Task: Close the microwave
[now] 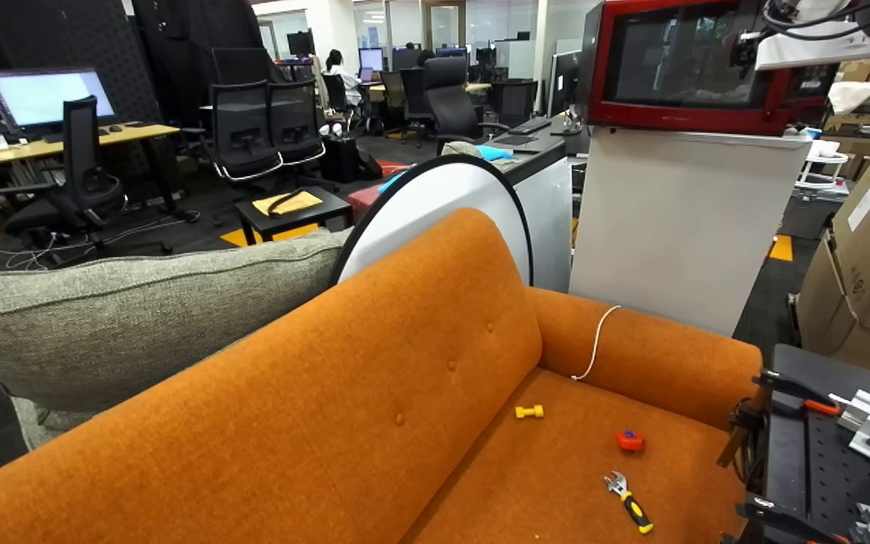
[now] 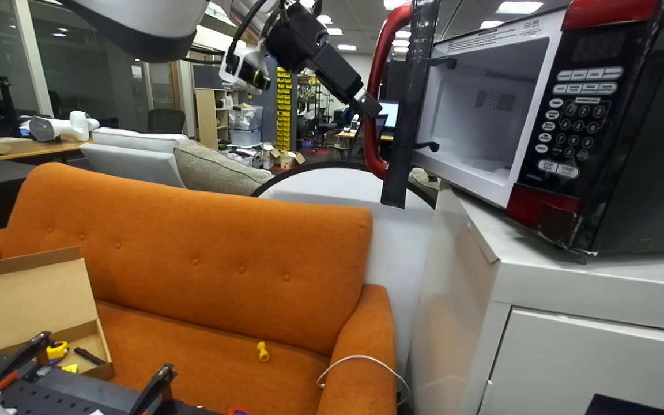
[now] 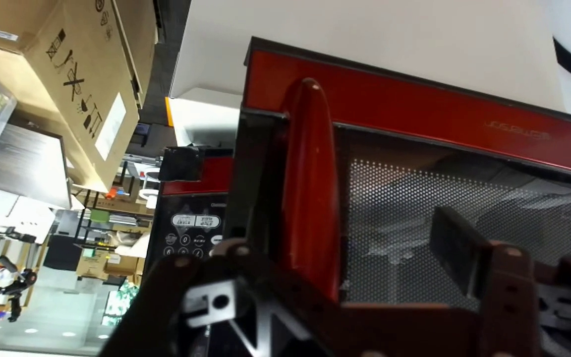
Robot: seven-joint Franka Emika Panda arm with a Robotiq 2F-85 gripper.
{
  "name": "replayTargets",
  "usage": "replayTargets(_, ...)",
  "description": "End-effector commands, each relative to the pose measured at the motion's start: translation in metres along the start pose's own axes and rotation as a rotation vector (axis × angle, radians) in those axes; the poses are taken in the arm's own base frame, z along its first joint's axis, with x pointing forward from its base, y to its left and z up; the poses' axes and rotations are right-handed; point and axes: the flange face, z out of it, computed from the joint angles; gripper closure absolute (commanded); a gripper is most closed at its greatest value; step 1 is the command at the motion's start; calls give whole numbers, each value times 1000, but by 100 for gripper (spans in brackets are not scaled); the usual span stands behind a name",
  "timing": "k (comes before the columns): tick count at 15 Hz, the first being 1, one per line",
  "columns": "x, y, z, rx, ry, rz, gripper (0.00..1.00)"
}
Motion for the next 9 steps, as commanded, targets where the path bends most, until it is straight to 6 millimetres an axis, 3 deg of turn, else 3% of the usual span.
replayTargets(1,6,-4,6,-29,11,19,49)
replayTargets(7,19,7,8,-100,59,109,90)
replayTargets(9,25,8,10,-116,96,182,92)
